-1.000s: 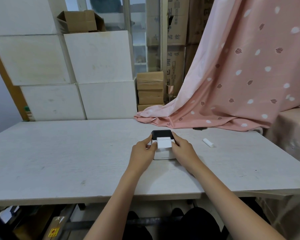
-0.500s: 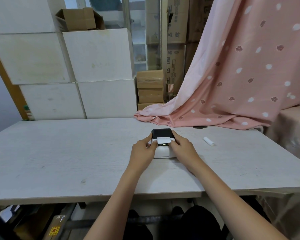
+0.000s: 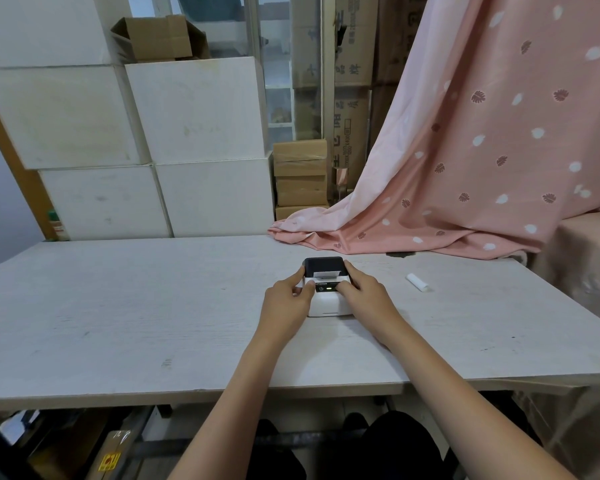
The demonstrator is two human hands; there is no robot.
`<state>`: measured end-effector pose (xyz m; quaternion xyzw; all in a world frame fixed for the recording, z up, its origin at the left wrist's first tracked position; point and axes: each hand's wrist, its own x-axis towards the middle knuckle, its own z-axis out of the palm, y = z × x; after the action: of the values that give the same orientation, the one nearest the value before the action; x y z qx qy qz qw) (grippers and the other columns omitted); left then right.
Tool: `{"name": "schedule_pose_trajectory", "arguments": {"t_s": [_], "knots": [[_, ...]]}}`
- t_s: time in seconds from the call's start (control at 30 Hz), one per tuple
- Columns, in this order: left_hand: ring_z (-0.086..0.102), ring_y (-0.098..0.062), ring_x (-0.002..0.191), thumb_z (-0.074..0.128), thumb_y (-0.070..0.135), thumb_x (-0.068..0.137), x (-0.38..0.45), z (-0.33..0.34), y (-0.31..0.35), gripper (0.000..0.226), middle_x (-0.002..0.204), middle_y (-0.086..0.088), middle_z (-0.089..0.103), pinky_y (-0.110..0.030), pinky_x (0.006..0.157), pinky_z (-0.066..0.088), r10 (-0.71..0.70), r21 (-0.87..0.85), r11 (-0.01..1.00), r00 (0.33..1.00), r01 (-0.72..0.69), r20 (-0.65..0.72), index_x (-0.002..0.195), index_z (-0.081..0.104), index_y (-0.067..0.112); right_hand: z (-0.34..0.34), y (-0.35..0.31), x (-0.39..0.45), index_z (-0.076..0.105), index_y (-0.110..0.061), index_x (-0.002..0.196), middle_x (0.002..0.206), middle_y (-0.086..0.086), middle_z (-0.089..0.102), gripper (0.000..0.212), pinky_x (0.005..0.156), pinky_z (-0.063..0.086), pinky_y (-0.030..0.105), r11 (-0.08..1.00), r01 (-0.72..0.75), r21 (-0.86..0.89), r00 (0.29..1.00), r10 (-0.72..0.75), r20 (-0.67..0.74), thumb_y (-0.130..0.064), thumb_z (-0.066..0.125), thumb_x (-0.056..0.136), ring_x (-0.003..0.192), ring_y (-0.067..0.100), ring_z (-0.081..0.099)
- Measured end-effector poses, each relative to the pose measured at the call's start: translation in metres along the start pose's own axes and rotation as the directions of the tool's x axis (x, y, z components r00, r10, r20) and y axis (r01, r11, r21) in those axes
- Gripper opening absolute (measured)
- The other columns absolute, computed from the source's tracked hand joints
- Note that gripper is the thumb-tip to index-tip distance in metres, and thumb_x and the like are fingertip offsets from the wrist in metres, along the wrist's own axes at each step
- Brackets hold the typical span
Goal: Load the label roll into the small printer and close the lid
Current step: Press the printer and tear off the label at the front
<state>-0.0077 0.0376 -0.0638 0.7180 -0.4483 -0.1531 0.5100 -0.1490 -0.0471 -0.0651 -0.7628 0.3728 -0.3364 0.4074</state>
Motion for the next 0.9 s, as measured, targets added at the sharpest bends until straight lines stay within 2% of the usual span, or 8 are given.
{"name": "schedule_pose_trajectory", "arguments": {"t_s": [0.1, 0.17, 0.27, 0.33, 0.43, 0.57, 0.73, 0.9], "knots": [[0.058, -0.005, 0.09, 0.054, 0.037, 0.099, -0.001, 0.0, 0.0001, 0.047, 0.101, 0.004, 0.067, -0.018, 0.076, 0.041, 0.004, -0.004, 1.0, 1.0, -0.004, 0.002, 0.145, 0.051, 0.027, 0.0, -0.0001, 0.0004, 0.043, -0.036, 0.155, 0.085, -0.013, 0.06, 0.058, 0.071, 0.042, 0.024, 1.0, -0.014, 0.01, 1.0, 0.014, -0.004, -0.023, 0.047, 0.099, 0.087, 0.009, 0.057], [0.058, -0.004, 0.089, 0.054, 0.036, 0.099, -0.0021, -0.0005, 0.0003, 0.048, 0.099, 0.006, 0.065, -0.018, 0.076, 0.041, 0.006, -0.005, 1.0, 1.0, -0.006, 0.002, 0.146, 0.051, 0.026, -0.0002, -0.0009, -0.0002, 0.048, -0.036, 0.152, 0.082, -0.016, 0.058, 0.056, 0.07, 0.041, 0.024, 1.0, -0.003, 0.008, 1.0, 0.003, 0.001, -0.023, 0.047, 0.098, 0.085, 0.01, 0.056], [0.058, -0.004, 0.092, 0.054, 0.036, 0.099, -0.0011, -0.0005, -0.0007, 0.048, 0.111, 0.0, 0.071, -0.019, 0.083, 0.041, 0.004, -0.002, 1.0, 1.0, -0.004, -0.002, 0.146, 0.051, 0.025, -0.0005, -0.0021, -0.0012, 0.058, -0.04, 0.138, 0.079, -0.013, 0.06, 0.046, 0.07, 0.042, 0.026, 1.0, 0.007, 0.024, 1.0, -0.007, 0.008, -0.021, 0.046, 0.097, 0.084, 0.014, 0.057], [0.058, -0.005, 0.094, 0.054, 0.036, 0.099, -0.0008, 0.0002, -0.0008, 0.048, 0.115, -0.003, 0.071, -0.019, 0.084, 0.041, 0.007, 0.002, 1.0, 1.0, -0.007, -0.004, 0.146, 0.051, 0.026, -0.0003, -0.0012, -0.0008, 0.057, -0.041, 0.139, 0.084, -0.01, 0.063, 0.047, 0.071, 0.043, 0.027, 1.0, 0.001, 0.018, 1.0, -0.001, 0.011, -0.023, 0.046, 0.097, 0.087, 0.015, 0.059], [0.057, -0.005, 0.089, 0.053, 0.034, 0.1, -0.0011, 0.0006, -0.0007, 0.047, 0.11, -0.003, 0.071, -0.018, 0.076, 0.042, 0.019, 0.007, 1.0, 1.0, -0.019, -0.006, 0.146, 0.051, 0.026, 0.001, 0.0007, 0.0013, 0.043, -0.037, 0.155, 0.101, -0.009, 0.066, 0.059, 0.076, 0.043, 0.026, 1.0, -0.029, 0.008, 1.0, 0.029, 0.004, -0.026, 0.047, 0.097, 0.098, 0.015, 0.06], [0.055, -0.003, 0.081, 0.053, 0.035, 0.1, -0.0012, 0.0002, -0.0006, 0.047, 0.093, 0.003, 0.064, -0.018, 0.073, 0.042, 0.02, 0.006, 1.0, 1.0, -0.02, -0.001, 0.146, 0.05, 0.027, 0.0013, 0.0007, 0.0015, 0.047, -0.038, 0.153, 0.092, -0.012, 0.063, 0.058, 0.072, 0.043, 0.025, 1.0, -0.018, 0.003, 1.0, 0.018, 0.012, -0.027, 0.046, 0.096, 0.09, 0.012, 0.058], [0.053, 0.003, 0.074, 0.053, 0.035, 0.1, -0.002, -0.0004, 0.0002, 0.047, 0.085, 0.011, 0.058, -0.005, 0.069, 0.037, 0.017, 0.014, 1.0, 1.0, -0.017, 0.002, 0.146, 0.05, 0.026, 0.0015, 0.0018, 0.002, 0.042, -0.034, 0.157, 0.092, -0.013, 0.057, 0.061, 0.071, 0.041, 0.024, 0.999, -0.033, -0.004, 0.999, 0.033, 0.007, -0.028, 0.046, 0.096, 0.09, 0.012, 0.055], [0.056, -0.005, 0.09, 0.053, 0.034, 0.1, -0.0015, -0.0007, 0.001, 0.047, 0.1, 0.004, 0.066, -0.018, 0.076, 0.042, 0.01, 0.008, 1.0, 1.0, -0.01, 0.0, 0.146, 0.051, 0.027, 0.0004, -0.0011, 0.0, 0.043, -0.036, 0.155, 0.105, -0.008, 0.068, 0.059, 0.074, 0.045, 0.024, 1.0, -0.029, 0.004, 1.0, 0.029, 0.005, -0.026, 0.045, 0.097, 0.096, 0.011, 0.06]]}}
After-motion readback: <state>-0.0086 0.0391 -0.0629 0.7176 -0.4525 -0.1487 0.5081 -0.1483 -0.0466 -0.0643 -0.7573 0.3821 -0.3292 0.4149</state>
